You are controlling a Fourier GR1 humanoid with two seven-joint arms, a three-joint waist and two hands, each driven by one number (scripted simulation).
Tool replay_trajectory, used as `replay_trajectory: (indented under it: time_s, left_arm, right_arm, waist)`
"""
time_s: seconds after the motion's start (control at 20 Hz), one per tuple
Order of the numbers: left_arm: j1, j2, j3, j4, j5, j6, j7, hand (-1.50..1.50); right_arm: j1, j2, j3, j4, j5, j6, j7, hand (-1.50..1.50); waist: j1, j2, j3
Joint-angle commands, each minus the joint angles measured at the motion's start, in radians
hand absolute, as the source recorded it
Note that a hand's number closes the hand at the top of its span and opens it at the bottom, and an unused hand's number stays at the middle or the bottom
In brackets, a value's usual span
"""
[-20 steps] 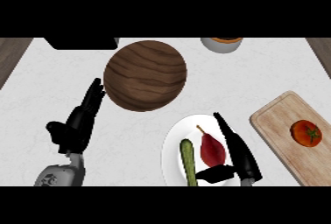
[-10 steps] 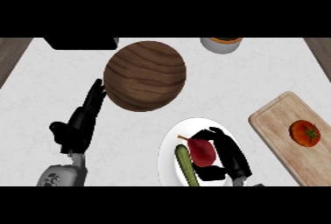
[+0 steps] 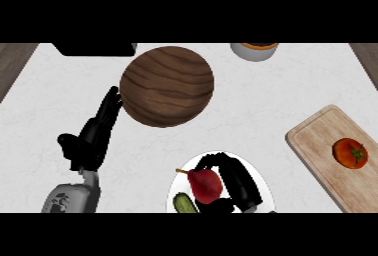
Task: Pick the pear from the plate and place it in the bowl
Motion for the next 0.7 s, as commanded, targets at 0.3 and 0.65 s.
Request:
replay_trajectory:
  time_s: [0.3,0.65]
  left_arm:
    - [-0.050,-0.026,-0.031,0.030,-0.001,-0.015,0.011,0.00]
    - [-0.034,-0.005,-0.018,-0.018,0.001,-0.009,0.066,0.00]
  right_arm:
    - [-0.347,0.022,0.449,-0.065,-0.287,-0.235,0.049,1.50]
    - [-0.653,0.021,0.538,-0.180,-0.163,-0.497,0.304,1.50]
  waist:
    - [0.054,0.009,0.004]
    - [0.037,-0.004,0.002]
